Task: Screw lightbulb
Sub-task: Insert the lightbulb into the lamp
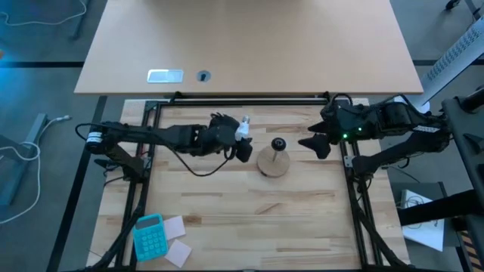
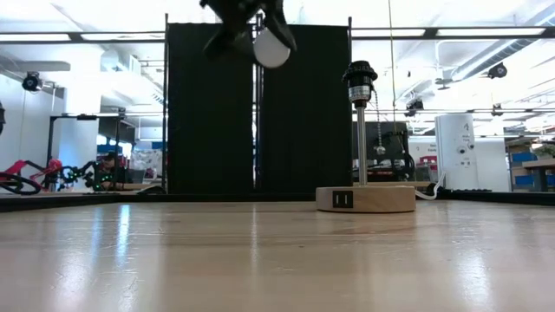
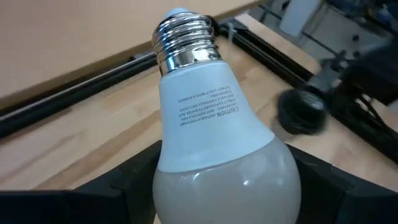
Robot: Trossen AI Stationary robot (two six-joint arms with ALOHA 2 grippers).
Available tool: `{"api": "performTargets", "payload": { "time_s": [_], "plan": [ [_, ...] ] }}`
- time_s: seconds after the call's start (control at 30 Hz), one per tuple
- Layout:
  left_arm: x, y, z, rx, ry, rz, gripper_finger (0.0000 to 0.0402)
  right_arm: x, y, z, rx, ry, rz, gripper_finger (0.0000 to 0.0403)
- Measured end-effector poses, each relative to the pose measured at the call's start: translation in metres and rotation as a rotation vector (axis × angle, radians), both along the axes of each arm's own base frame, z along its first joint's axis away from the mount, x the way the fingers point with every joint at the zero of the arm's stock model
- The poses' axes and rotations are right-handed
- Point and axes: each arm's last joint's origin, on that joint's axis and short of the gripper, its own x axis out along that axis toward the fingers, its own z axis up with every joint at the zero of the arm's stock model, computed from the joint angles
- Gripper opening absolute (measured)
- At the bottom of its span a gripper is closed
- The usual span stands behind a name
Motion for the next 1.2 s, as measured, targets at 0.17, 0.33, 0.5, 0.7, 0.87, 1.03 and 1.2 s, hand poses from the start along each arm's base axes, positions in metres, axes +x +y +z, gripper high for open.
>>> {"api": "performTargets", "payload": {
  "time_s": [0.17, 0.33, 0.5, 0.7, 0.87, 1.03, 1.2],
  "plan": [
    [-0.002, -0.011, 0.013, -0.048, 0.034, -0.108, 0.0263, 0.018, 0.024, 0.006, -0.169, -0.081, 0.290, 0.0364],
    [-0.003, -0.020, 0.014, -0.254, 0.059, -0.331, 0.0263, 0.042, 0.044, -0.011, -0.491, 0.055, 0.401, 0.0364],
    [-0.006, -0.029, 0.011, -0.520, 0.091, -0.558, 0.0263, 0.081, 0.058, -0.036, -0.825, 0.225, 0.597, 0.0364],
    [-0.009, -0.033, 0.001, -0.811, 0.138, -0.637, 0.0263, 0.125, 0.077, -0.067, -0.948, 0.291, 0.708, 0.0364],
    [-0.009, -0.032, -0.005, -0.877, 0.159, -0.675, 0.0263, 0.153, 0.102, -0.089, -1.021, 0.253, 0.783, 0.0364],
    [-0.009, -0.027, -0.006, -0.886, 0.156, -0.657, 0.0263, 0.170, 0.118, -0.106, -1.073, 0.248, 0.800, 0.0364],
    [-0.008, -0.028, -0.003, -0.910, 0.146, -0.671, 0.0263, 0.177, 0.119, -0.116, -1.191, 0.343, 0.701, 0.0364]
  ]
}}
